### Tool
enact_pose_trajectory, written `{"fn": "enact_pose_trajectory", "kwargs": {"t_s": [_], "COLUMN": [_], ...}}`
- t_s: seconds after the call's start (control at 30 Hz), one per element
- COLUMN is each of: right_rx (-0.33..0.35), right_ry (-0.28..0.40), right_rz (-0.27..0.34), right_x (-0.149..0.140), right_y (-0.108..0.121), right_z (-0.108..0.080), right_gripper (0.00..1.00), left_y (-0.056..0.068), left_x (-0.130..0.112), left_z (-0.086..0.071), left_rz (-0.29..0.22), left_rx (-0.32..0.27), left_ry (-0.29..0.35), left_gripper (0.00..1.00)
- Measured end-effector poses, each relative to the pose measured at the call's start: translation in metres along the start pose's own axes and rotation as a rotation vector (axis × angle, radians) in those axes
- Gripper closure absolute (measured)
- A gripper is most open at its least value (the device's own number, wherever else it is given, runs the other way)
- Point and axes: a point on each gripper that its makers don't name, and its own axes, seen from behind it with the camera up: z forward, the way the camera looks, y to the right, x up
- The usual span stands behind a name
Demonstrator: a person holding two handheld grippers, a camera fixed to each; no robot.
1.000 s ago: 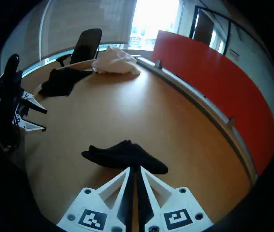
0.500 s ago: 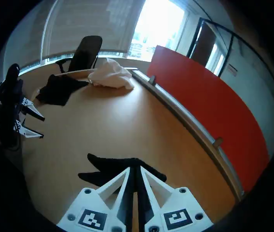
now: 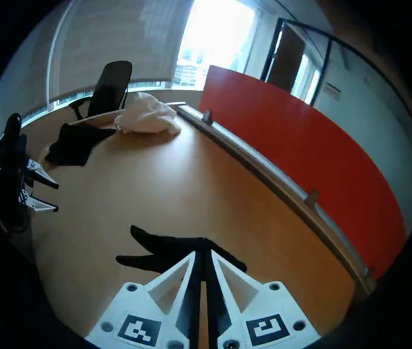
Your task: Fold towel
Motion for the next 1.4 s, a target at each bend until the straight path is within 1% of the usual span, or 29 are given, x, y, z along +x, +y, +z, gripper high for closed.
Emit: {"fn": "enact_pose_trajectory", "kwargs": {"t_s": [0.27, 0.47, 0.77, 1.03, 1.4], "right_rx": [-0.051, -0.087, -0.128, -0.167, -0.217], "right_ry": [-0.025, -0.056, -0.09, -0.123, -0.167], "right_rz": [0.043, 0.061, 0.102, 0.14, 0.186], "right_x": [-0.024, -0.046, -0.075, -0.105, -0.145], "right_y": [0.037, 0.066, 0.103, 0.132, 0.17], "right_z": [-0.021, -0.037, -0.055, -0.071, -0.097], "right_gripper": [0.96, 0.96, 0.96, 0.96, 0.96], "left_y": [0.005, 0.008, 0.01, 0.012, 0.017], "left_x": [0.002, 0.004, 0.005, 0.005, 0.008], "left_z": [0.002, 0.003, 0.003, 0.003, 0.005], "left_rz": [0.006, 0.002, 0.007, 0.01, 0.026], "left_rx": [-0.007, -0.009, -0.005, -0.001, -0.003], "left_ry": [-0.007, -0.01, -0.018, -0.029, -0.042], "left_gripper": [0.05, 0.05, 0.05, 0.05, 0.05]}}
